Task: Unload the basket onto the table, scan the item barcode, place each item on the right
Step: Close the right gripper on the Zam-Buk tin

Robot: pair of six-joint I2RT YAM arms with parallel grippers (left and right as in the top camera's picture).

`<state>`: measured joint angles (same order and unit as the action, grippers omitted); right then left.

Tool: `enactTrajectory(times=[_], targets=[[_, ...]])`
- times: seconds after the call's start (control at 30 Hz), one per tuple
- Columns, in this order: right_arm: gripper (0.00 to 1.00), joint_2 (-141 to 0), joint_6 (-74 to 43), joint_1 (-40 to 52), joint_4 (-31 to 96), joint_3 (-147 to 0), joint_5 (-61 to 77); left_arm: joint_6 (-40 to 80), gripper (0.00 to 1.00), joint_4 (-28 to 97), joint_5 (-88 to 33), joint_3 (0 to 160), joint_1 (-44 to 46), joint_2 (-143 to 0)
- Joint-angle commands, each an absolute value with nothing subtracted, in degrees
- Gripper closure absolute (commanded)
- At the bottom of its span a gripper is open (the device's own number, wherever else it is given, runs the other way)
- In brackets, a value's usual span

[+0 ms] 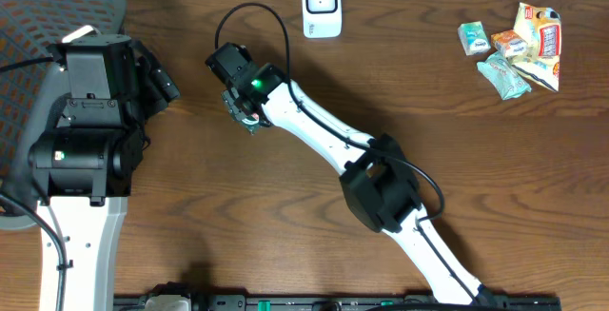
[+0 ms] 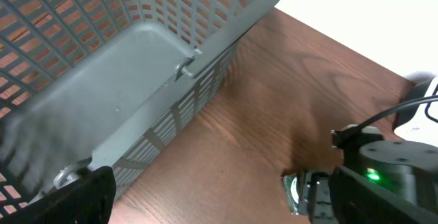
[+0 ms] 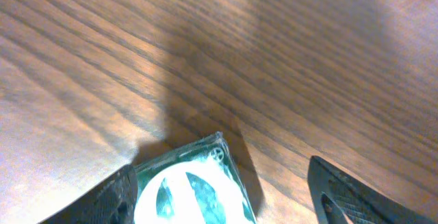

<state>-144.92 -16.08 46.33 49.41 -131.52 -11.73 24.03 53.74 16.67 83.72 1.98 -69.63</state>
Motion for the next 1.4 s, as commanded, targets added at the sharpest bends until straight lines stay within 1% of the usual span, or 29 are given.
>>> enactTrajectory(times=[0.0, 0.03, 0.13, 0.2, 0.33, 0.43, 0.5, 0.53, 0.57, 0.63, 0.67, 0.8, 0.87, 1.0, 1.2, 1.37], targets=[[0.25, -140.9, -11.9, 45.8, 51.5, -131.4, -11.0, 24.3, 0.02, 53.8, 17.2, 84.5, 1.8, -69.2], [0.24, -140.9, -11.6, 45.8, 52.1, -131.4, -10.0, 24.3, 0.02, 53.8, 17.2, 84.5, 1.8, -69.2], [0.22, -140.9, -5.7, 46.2, 52.7, -131.4, -4.0, 24.3, 0.02, 53.8, 17.2, 84.5, 1.8, -69.2], [0.22, -140.9, -2.8, 46.9, 53.0, -131.4, -3.7, 24.3, 0.03, 53.8, 17.2, 84.5, 1.8, -69.2], [0.23, -141.3, -2.4, 48.7, 54.3, -131.4, -9.5, 24.3, 0.02, 53.8, 17.2, 84.5, 1.8, -69.2], [0.28, -142.0, -2.5, 50.2, 56.0, -131.4, -15.7, 24.3, 0.02, 53.8, 17.2, 84.5, 1.8, -69.2], [0.28, -142.8, -2.5, 51.1, 57.1, -131.4, -18.9, 24.3, 0.02, 53.8, 17.2, 84.5, 1.8, -69.2], [0.27, -143.1, -2.5, 51.2, 57.3, -131.4, -19.0, 24.3, 0.02, 53.8, 17.2, 84.5, 1.8, -69.2], [0.22, -143.4, -2.5, 51.2, 57.6, -131.4, -19.0, 24.3, 0.02, 53.8, 17.2, 84.5, 1.8, -69.2], [0.08, -143.7, -2.6, 51.2, 57.7, -131.3, -19.2, 24.3, 0.02, 53.8, 17.2, 84.5, 1.8, -69.2], [0.06, -144.0, -2.9, 51.0, 57.6, -131.1, -19.5, 24.3, 0.02, 53.8, 17.2, 84.5, 1.8, -69.2], [0.05, -144.5, -2.9, 50.8, 57.2, -131.0, -19.5, 24.3, 0.02, 53.8, 17.2, 84.5, 1.8, -69.2], [0.01, -144.5, -2.9, 50.4, 57.2, -130.9, -19.4, 24.3, 0.02, 53.8, 17.2, 84.5, 1.8, -69.2], [0.01, -144.5, -2.9, 49.1, 55.0, -128.5, -18.5, 24.3, 0.02, 53.8, 17.2, 84.5, 1.8, -69.2], [0.01, -144.5, -2.9, 44.8, 53.5, -127.3, -3.5, 24.3, 0.02, 53.8, 17.2, 84.5, 1.8, -69.2], [0.01, -144.5, -3.0, 42.2, 53.7, -127.3, 0.7, 24.3, 0.02, 53.8, 17.2, 84.5, 1.8, -69.2]])
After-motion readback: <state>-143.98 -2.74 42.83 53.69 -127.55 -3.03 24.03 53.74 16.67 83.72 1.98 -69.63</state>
